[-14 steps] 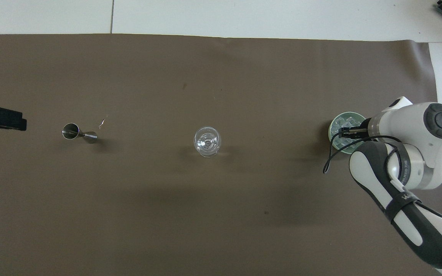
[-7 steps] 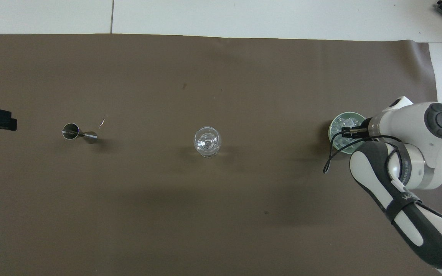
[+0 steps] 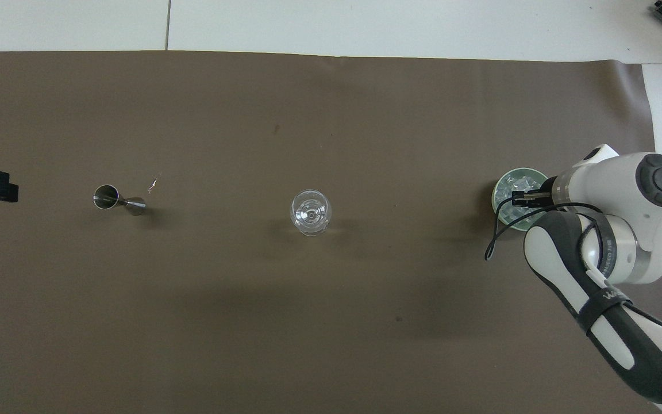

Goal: Pour wine and add ice with both arms
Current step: 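Lift the ice cube and carry it over the wine glass with the right gripper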

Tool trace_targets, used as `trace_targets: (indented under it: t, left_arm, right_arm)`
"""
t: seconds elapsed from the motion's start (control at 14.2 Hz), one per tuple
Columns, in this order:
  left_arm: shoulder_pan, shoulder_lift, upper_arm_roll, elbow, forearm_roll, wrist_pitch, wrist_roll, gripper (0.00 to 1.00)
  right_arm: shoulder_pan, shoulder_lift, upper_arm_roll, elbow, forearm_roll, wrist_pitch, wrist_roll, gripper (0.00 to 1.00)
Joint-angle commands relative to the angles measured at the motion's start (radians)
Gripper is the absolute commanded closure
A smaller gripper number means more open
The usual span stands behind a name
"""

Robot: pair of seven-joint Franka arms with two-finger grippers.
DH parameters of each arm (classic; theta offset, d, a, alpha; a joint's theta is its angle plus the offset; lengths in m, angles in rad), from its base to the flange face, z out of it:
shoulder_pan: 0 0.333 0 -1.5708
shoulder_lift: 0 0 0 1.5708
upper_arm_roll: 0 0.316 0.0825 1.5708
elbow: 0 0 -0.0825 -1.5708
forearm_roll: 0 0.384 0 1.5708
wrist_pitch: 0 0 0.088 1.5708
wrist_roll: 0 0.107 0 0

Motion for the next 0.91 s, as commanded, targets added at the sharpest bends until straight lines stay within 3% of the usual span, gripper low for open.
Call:
trace_targets:
  t: [0.0,0.07,0.49,0.84]
  left_arm:
    - [-0.027,-0.004,0.018,0.011,0.017,-0.038,0.006,0.0]
    - [-0.029,-0.004,0.019,0.01,0.014,-0.037,0.006,0.0]
    - [-0.015,-0.005,0.016,-0.006,0.017,-0.041,0.025,0.0]
    - [-0.015,-0.028,0.016,-0.055,0.017,-0.049,0.02,0.0]
  right_arm:
    - [-0.011,-0.041,0.009,0.032,-0.005,-0.09,0.019,0.93]
    - [-0.011,-0.056,0.009,0.032,-0.004,-0.101,0.02,1.0]
    - [0.041,-0.134,0.01,0.048,0.002,-0.141,0.099,1.0]
    - [0.156,-0.162,0.012,0.15,0.002,-0.229,0.282,1.0]
